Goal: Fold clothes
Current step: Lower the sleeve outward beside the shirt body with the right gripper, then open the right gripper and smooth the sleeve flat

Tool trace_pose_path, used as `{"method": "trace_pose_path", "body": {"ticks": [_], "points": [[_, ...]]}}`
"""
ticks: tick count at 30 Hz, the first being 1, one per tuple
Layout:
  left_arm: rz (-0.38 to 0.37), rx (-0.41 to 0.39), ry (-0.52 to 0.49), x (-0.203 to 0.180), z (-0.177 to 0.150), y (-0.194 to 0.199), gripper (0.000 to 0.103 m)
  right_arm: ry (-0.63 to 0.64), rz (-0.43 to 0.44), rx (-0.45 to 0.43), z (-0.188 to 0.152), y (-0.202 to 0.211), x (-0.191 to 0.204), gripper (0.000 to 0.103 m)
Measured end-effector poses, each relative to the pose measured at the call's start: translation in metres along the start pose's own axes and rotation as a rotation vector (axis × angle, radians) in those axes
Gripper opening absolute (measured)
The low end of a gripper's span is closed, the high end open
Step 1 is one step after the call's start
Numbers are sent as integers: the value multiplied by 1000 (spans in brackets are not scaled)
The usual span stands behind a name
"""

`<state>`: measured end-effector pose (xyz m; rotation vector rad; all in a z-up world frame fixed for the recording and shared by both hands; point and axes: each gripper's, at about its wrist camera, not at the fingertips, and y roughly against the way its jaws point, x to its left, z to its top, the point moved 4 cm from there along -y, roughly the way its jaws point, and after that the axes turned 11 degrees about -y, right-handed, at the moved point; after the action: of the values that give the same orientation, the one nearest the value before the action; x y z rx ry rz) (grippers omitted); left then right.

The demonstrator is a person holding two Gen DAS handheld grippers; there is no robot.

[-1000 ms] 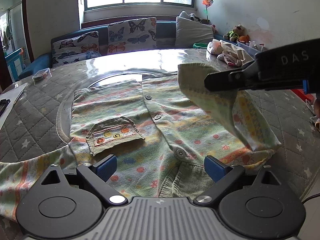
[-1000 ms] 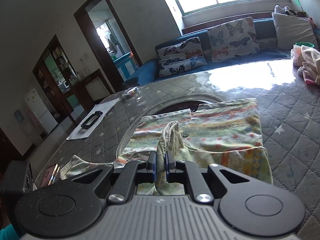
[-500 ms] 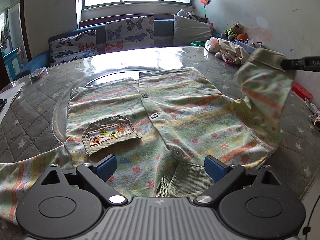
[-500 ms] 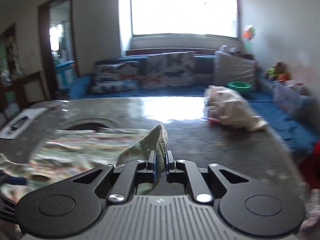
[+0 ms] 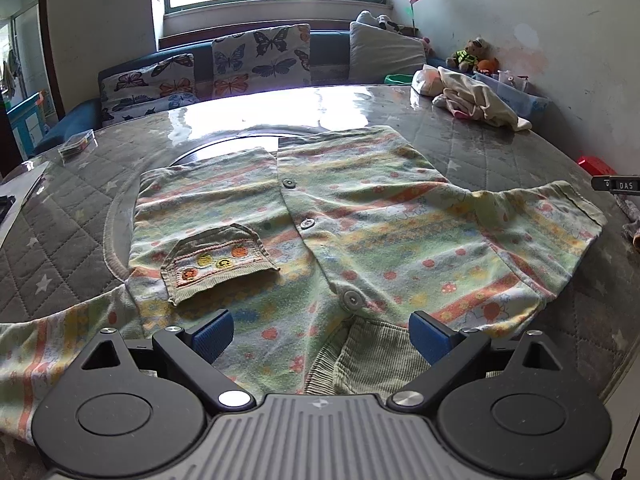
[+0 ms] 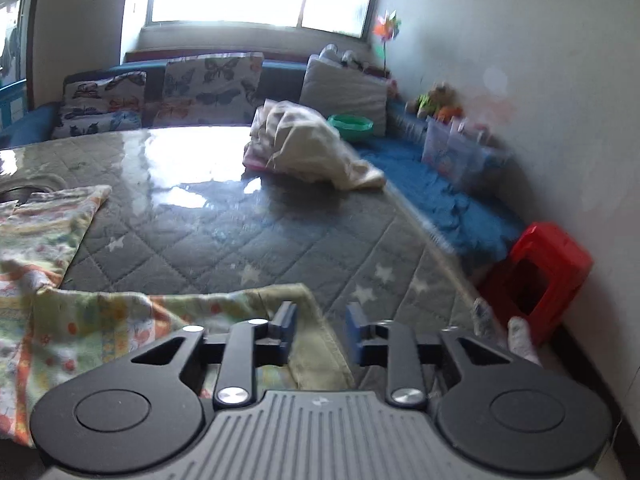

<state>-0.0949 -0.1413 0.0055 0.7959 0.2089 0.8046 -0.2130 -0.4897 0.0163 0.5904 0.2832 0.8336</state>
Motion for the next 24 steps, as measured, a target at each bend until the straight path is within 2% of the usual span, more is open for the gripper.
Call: {"method": "trace_pose_path", "body": {"ticks": [1,2,4,7,9,11,14,18,20,24], "points": [[4,0,6,1,0,0,96,8,7,-20,1,2,6,32],[7,0,12,2,1,1,97,8,55,-12,2,2,13,32],[13,0,24,5,1,1,97,-1,171,40,-2,-1,30,32],[17,3,30,7,0,3,97,-27,249,89,-10,-17,42,32],[24,7,27,8,-2,3,97,-74,261,128,-13,-30,38,31],[29,15,29,11,-4,1,97,-108,265,129,-14,-37,31,29],[36,35,34,13,-8,-4,97,-54,165,91,-12,-43,16,29],[41,58,40,14,-12,-10,97,-38,129,93,-9,-41,10,28],[45,66,46,15,-13,-11,97,-41,144,84,-10,-33,14,30],[58,94,71,15,-12,-12,103,-75,269,95,-16,-12,37,47]]}}
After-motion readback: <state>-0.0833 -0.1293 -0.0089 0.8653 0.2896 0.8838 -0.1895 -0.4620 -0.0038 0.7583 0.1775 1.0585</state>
